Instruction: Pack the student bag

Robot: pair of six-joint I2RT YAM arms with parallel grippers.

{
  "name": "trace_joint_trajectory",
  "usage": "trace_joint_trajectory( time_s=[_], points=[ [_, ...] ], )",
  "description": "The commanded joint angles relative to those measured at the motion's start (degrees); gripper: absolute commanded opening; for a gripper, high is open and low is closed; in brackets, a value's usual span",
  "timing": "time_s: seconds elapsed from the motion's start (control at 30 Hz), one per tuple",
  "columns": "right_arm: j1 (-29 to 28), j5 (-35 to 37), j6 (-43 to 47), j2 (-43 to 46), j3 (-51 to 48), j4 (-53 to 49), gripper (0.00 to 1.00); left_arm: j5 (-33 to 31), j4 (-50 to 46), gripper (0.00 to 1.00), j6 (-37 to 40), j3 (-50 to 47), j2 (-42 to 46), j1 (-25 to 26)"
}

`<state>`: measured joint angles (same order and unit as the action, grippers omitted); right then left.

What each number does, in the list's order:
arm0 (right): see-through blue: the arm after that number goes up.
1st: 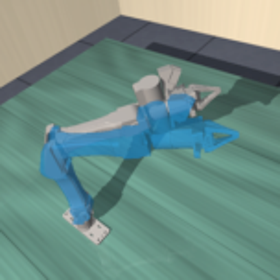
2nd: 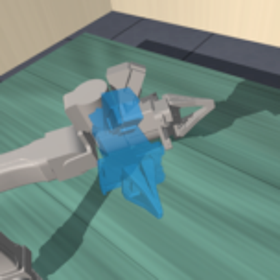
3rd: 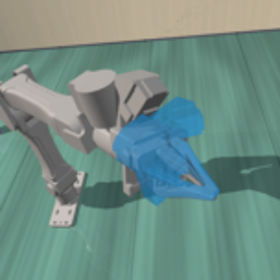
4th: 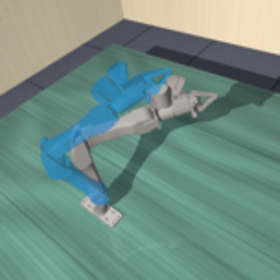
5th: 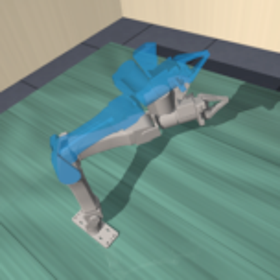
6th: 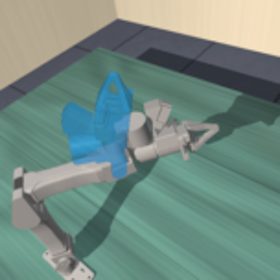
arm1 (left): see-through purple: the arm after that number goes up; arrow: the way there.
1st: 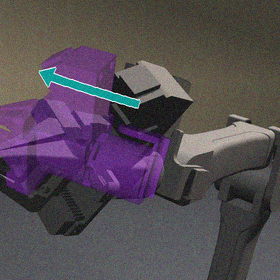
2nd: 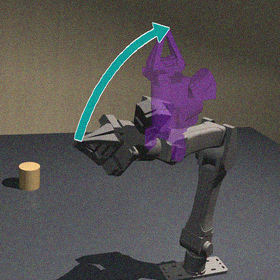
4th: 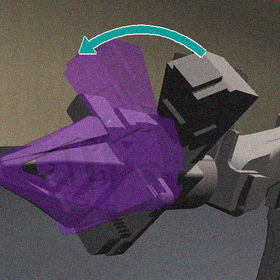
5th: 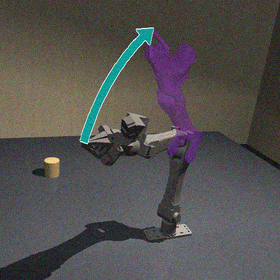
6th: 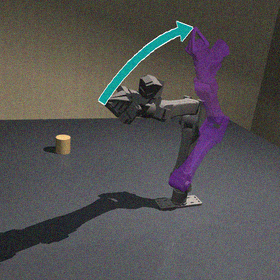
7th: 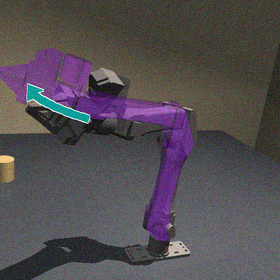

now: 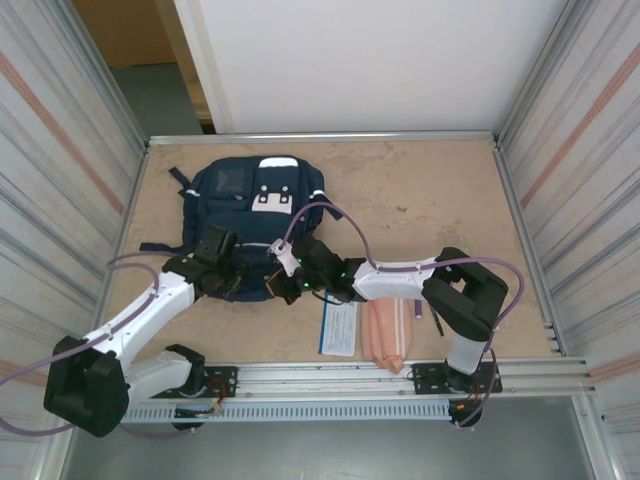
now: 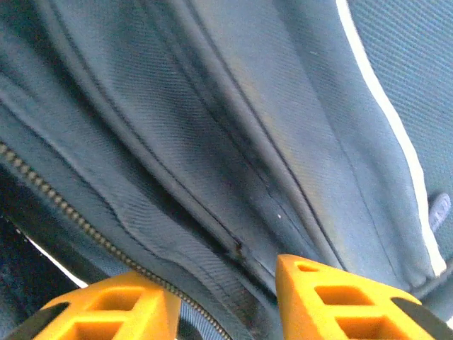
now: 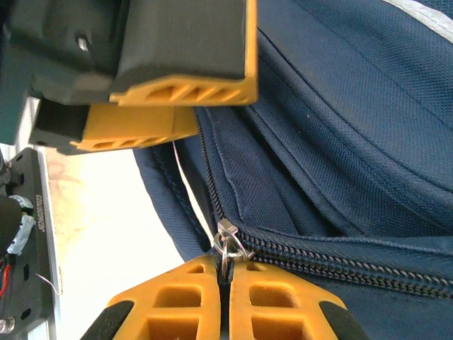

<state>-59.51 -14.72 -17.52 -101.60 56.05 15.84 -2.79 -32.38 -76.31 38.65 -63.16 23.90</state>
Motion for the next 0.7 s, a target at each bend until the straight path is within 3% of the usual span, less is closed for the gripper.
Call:
trace_joint_trajectory(
  time_s=[0.0,0.07,0.2,0.37,0.47,0.57,0.67],
  points=[
    [0.50,-0.93,1.45,0.35,0.60,0.95,0.00,-3.71,-1.23,0.13,1.76,0.90,-0.49,-0.25],
    [2.71,-2.15,5.68,0.45,1.29,-3.51,0.00,-3.54,-1.50,0.00,4.14,0.92,0.11,-0.84],
    [7.48,-0.44,14.21,0.40,2.64,-13.42,0.00,-0.39,-1.38,0.00,10.49,1.11,1.82,-3.51],
    [14.43,3.03,10.39,0.39,0.37,-11.52,0.00,3.83,-5.30,0.00,17.88,2.55,3.85,-8.93],
    [18.05,6.06,10.62,-2.37,2.20,-13.55,0.00,9.75,-2.93,0.00,22.81,1.91,4.99,-11.45],
    [20.21,11.51,9.09,-5.75,4.21,-12.75,0.00,17.36,1.42,0.00,29.66,1.76,5.02,-11.77],
    [22.04,11.55,6.30,-7.38,4.67,-9.05,0.00,20.15,-0.49,0.00,35.30,2.20,5.11,-11.86]
  ],
)
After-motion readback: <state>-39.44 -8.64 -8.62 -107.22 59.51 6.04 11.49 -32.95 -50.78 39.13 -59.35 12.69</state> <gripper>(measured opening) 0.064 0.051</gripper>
